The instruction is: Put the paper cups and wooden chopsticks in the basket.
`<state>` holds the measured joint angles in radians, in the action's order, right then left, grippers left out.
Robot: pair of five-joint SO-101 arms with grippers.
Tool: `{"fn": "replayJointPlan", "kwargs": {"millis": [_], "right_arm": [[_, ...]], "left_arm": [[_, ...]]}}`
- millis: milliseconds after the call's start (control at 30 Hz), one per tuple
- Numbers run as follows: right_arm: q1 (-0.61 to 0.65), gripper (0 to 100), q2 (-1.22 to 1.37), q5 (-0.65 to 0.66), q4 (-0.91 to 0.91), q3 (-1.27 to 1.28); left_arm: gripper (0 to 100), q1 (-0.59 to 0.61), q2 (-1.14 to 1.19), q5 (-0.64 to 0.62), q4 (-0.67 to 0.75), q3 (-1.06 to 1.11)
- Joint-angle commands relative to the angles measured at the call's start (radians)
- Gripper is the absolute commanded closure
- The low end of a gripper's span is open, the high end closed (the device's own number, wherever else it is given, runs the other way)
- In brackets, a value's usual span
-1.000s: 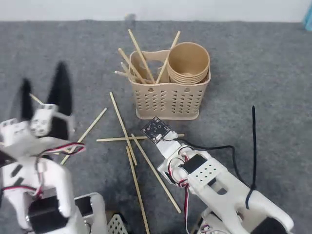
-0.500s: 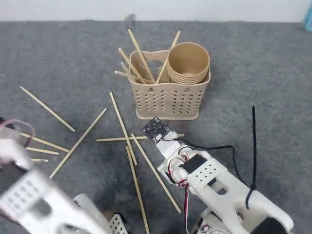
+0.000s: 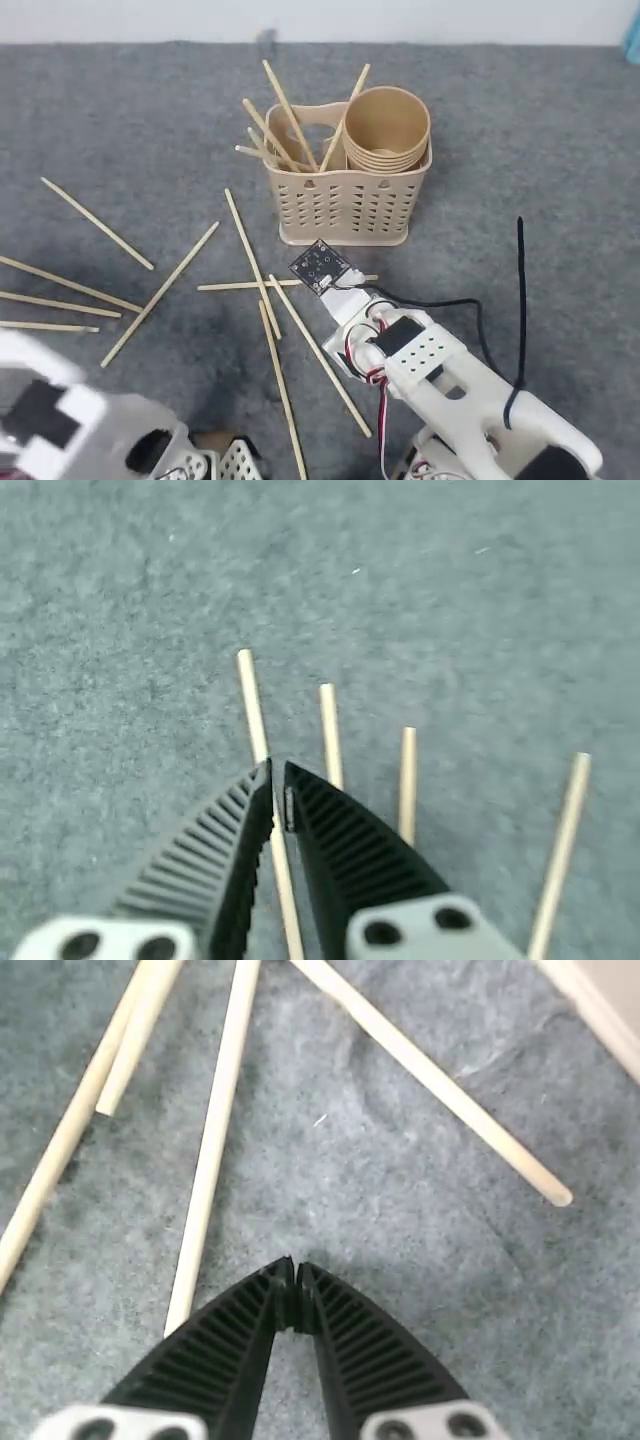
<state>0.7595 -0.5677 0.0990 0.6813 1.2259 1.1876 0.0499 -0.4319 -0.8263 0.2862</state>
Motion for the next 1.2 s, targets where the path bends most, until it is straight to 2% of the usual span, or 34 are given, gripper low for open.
{"fn": "replayJointPlan", "kwargs": {"millis": [0, 100, 300, 633, 867, 1033, 1167], "right_arm": [[-0.012, 98.7, -0.004, 0.017, -0.010, -0.005], [-0.012, 98.7, -0.004, 0.017, -0.012, -0.005], [-0.012, 98.7, -0.004, 0.017, -0.012, -0.005], [-0.012, 98.7, -0.004, 0.017, -0.012, -0.005], [-0.012, 98.7, -0.004, 0.017, -0.013, -0.005], [-0.012, 98.7, -0.004, 0.017, -0.015, -0.005], [-0.012, 98.7, -0.004, 0.017, -0.016, -0.005]], "left_arm": [[98, 0.018, 0.098, -0.008, 0.021, -0.116], [96, 0.028, 0.195, -0.008, -0.055, -0.208], [78, 0.040, 0.385, -0.018, -0.244, -0.433], [78, 0.064, 0.681, -0.035, -0.387, -0.792], [78, 0.080, 0.847, -0.037, -0.410, -0.977], [81, 0.080, 0.896, -0.034, -0.410, -1.009], [98, 0.078, 0.896, -0.029, -0.410, -1.010]]}}
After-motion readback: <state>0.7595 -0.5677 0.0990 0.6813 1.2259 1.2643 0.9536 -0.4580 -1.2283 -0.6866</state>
